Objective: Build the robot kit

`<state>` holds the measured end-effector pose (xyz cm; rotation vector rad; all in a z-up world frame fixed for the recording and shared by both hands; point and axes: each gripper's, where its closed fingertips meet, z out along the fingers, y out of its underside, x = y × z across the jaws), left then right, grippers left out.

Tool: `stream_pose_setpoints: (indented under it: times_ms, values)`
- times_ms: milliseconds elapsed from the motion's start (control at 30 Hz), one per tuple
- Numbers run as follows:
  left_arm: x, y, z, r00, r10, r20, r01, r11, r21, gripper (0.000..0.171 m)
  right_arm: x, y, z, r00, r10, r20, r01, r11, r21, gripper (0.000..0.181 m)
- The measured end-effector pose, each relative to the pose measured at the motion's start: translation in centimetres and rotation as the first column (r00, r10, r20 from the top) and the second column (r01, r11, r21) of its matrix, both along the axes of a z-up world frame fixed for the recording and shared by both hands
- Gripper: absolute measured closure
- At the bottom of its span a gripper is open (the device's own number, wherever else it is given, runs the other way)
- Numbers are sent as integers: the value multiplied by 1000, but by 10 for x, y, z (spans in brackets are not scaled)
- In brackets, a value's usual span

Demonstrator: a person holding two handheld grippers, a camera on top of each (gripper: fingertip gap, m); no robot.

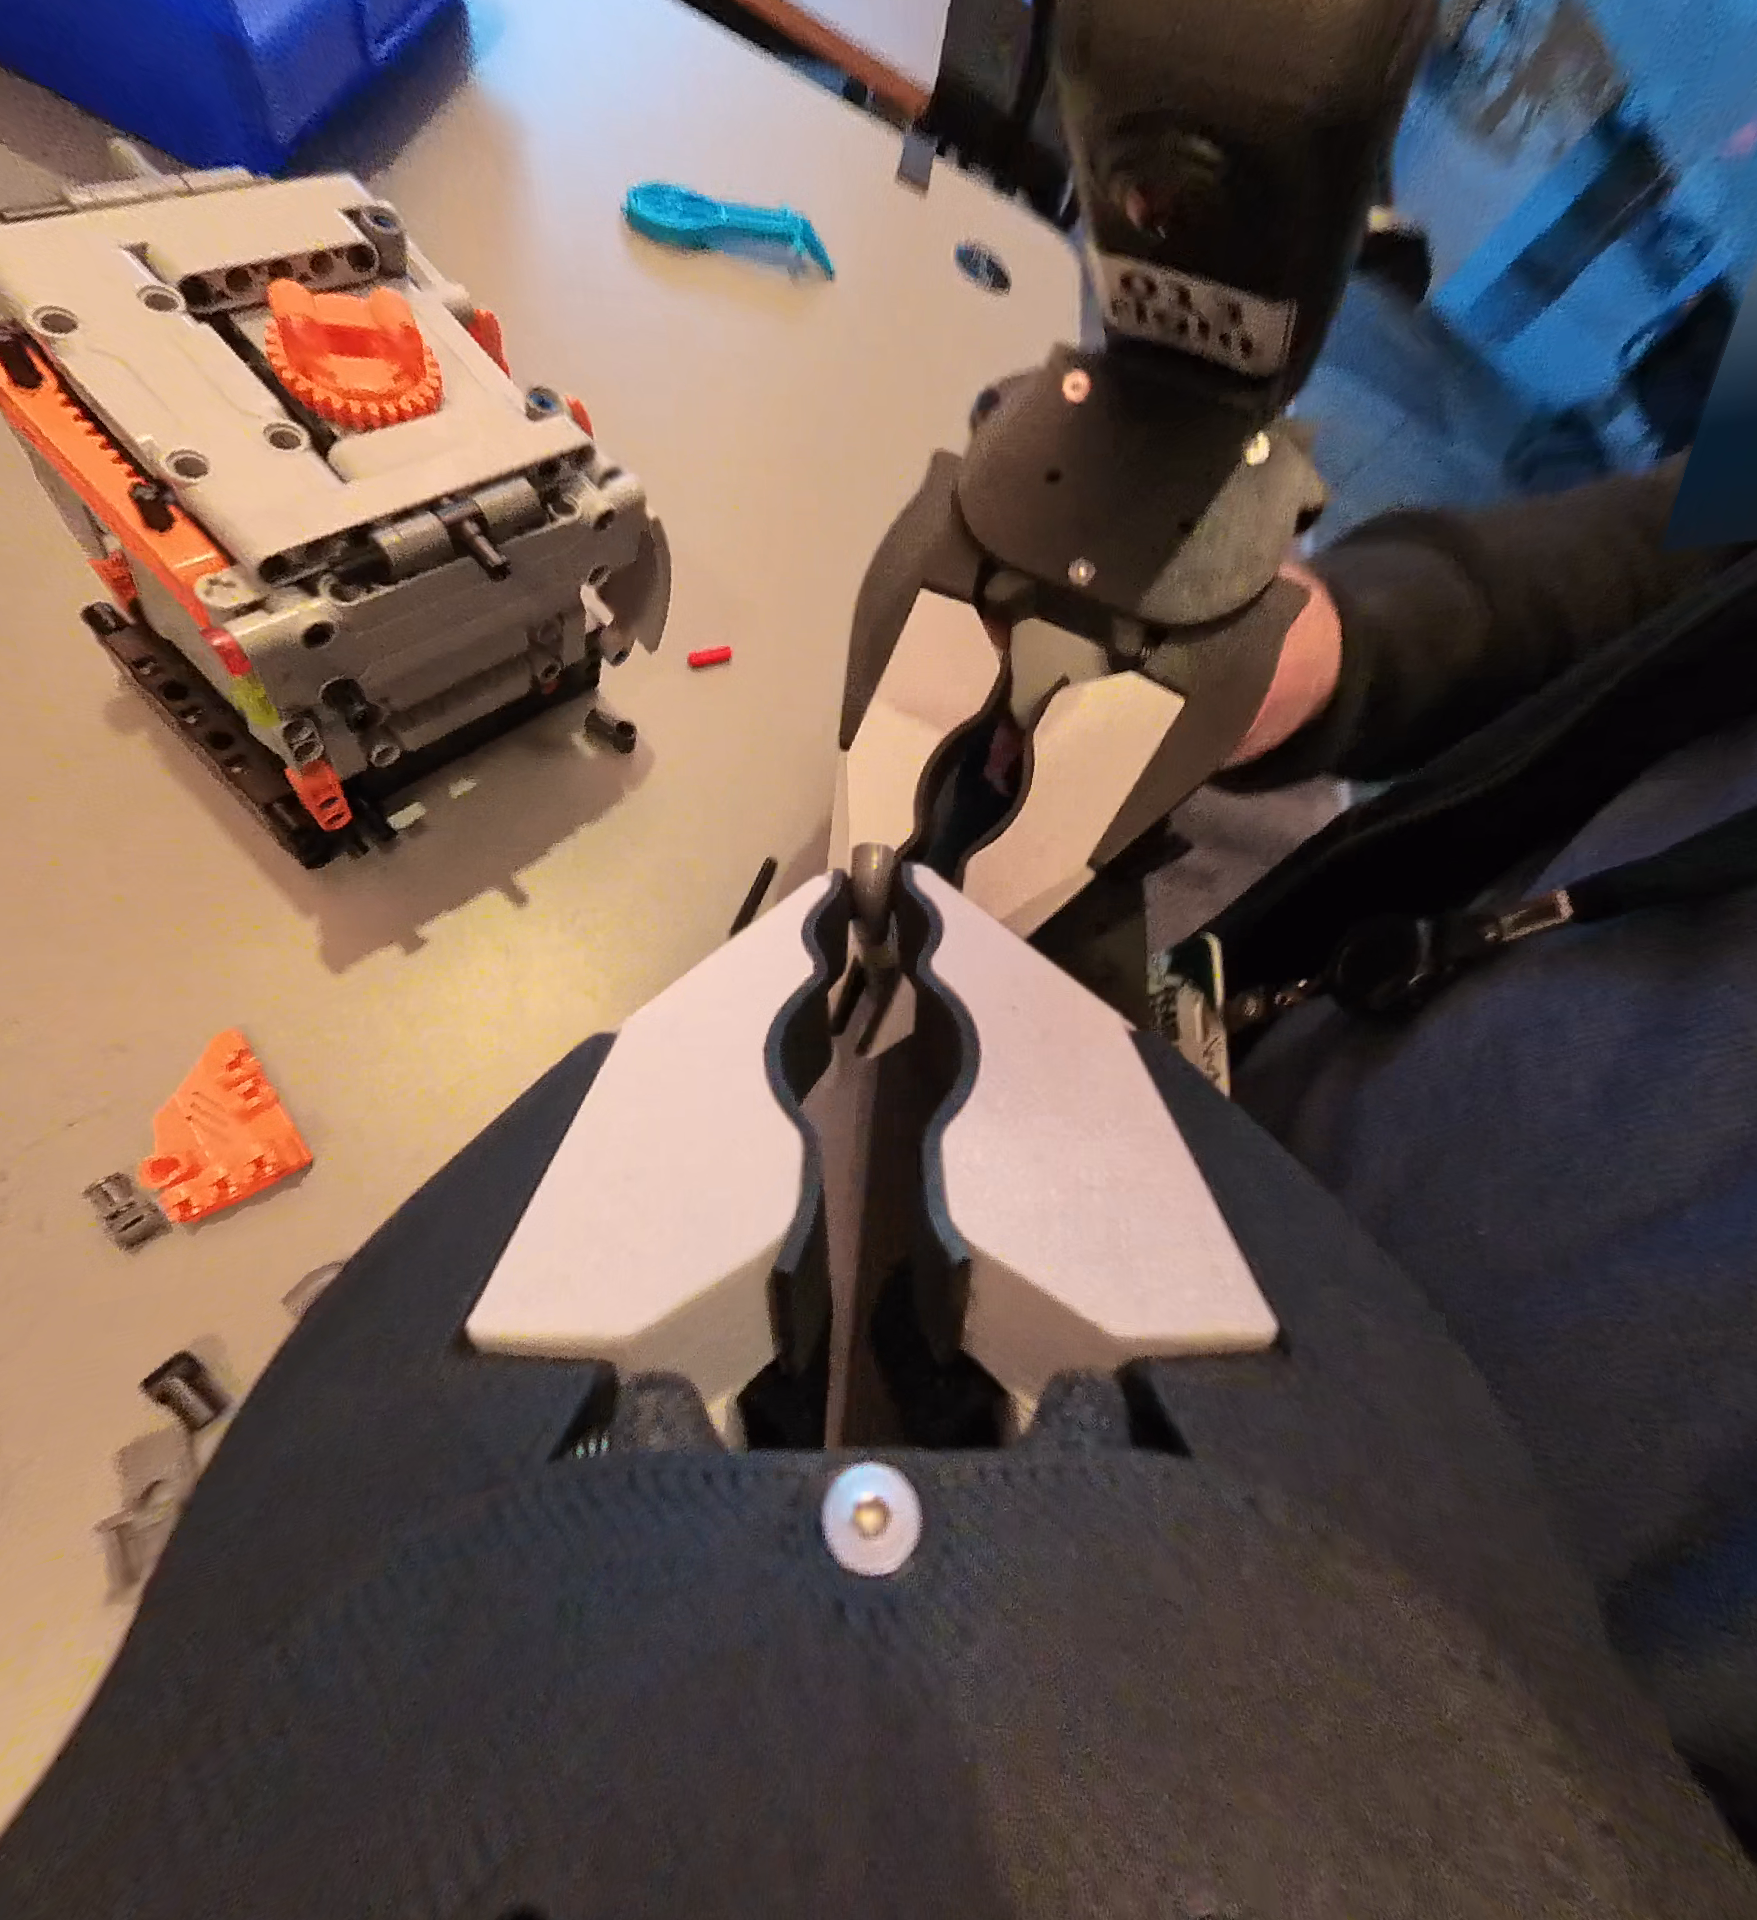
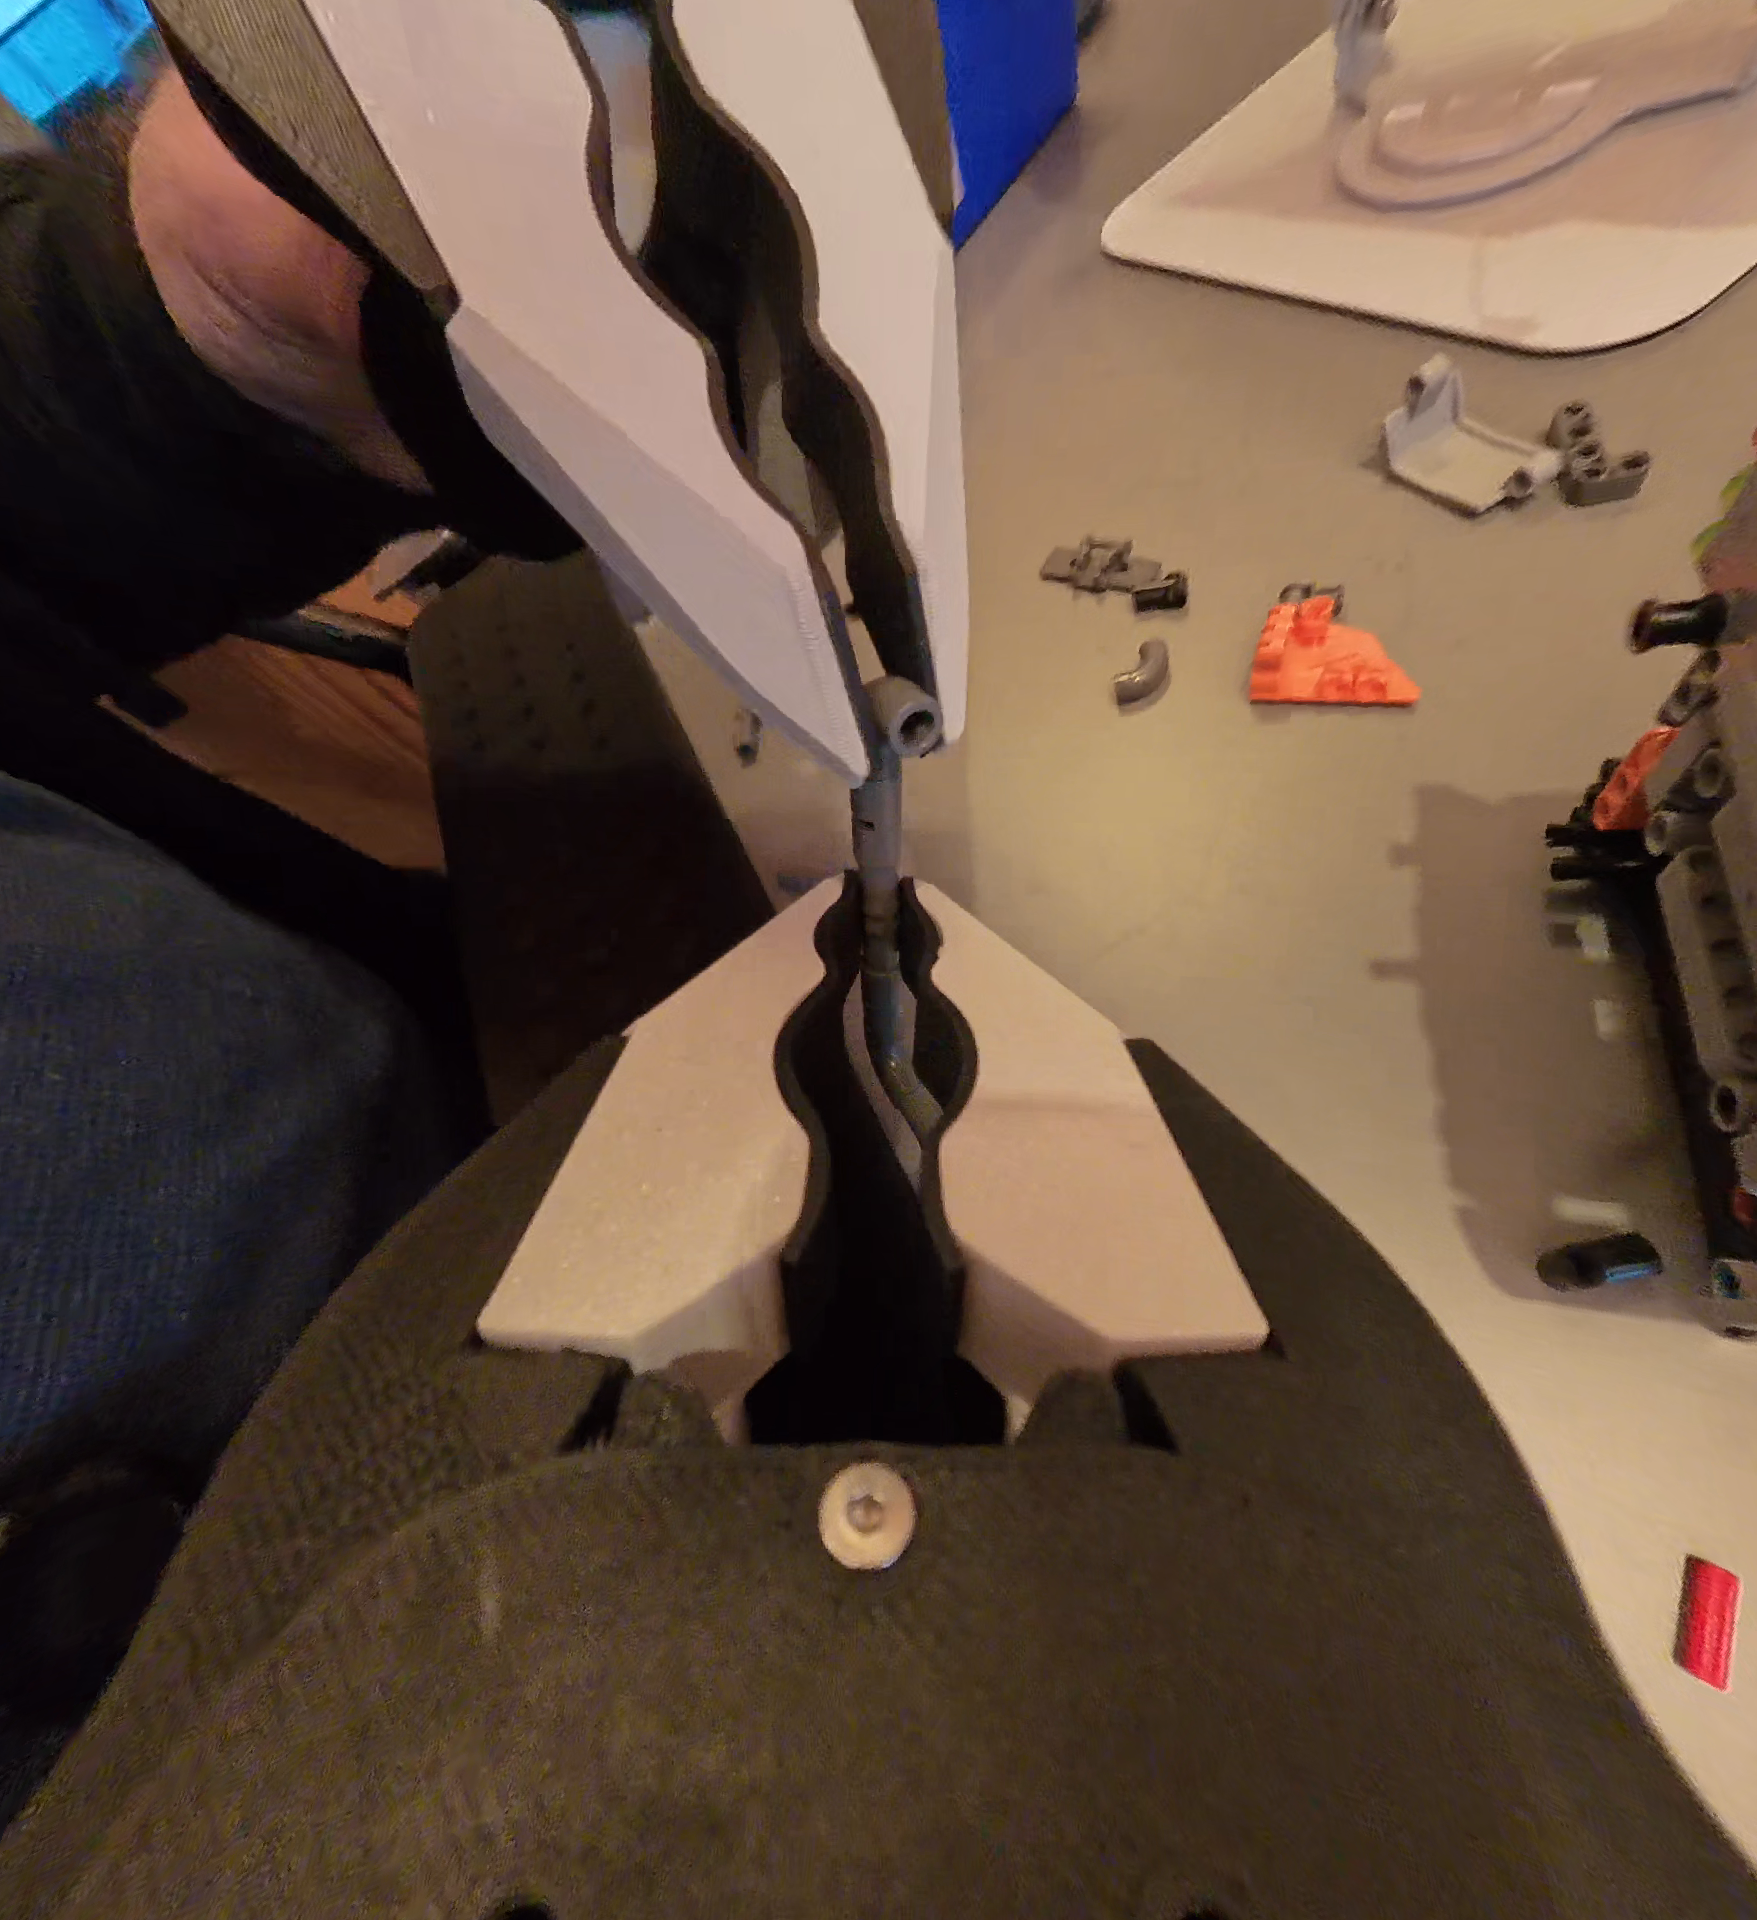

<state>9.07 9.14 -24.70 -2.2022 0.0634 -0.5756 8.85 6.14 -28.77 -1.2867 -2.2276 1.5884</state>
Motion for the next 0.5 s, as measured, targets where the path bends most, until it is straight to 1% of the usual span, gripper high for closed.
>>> stream_pose_setpoints:
  times_ms: [67,167,233,300,400,467,500]
  values:
    - [0,1,3,998,18,57,-19,1000,22,165,-3,0,7,999,-37,-8,37,998,-57,177]
    - [0,4,8,988,45,146,-54,997,58,160,-4,0,13,997,-69,-28,66,993,-96,178]
    - [2,6,11,977,52,207,-70,994,79,165,-4,-2,16,996,-78,-47,73,992,-104,178]
    - [6,8,11,969,46,243,-71,993,95,165,-5,-4,17,995,-88,-46,81,989,-125,178]
    - [2,6,11,977,60,206,-83,991,108,167,0,-3,21,995,-93,-39,86,985,-152,174]
    - [-2,5,14,972,76,223,-103,988,114,167,5,15,25,989,-134,-65,125,984,-125,170]
    - [-4,4,13,972,81,221,-107,989,107,167,6,31,20,983,-174,-58,169,982,-82,170]
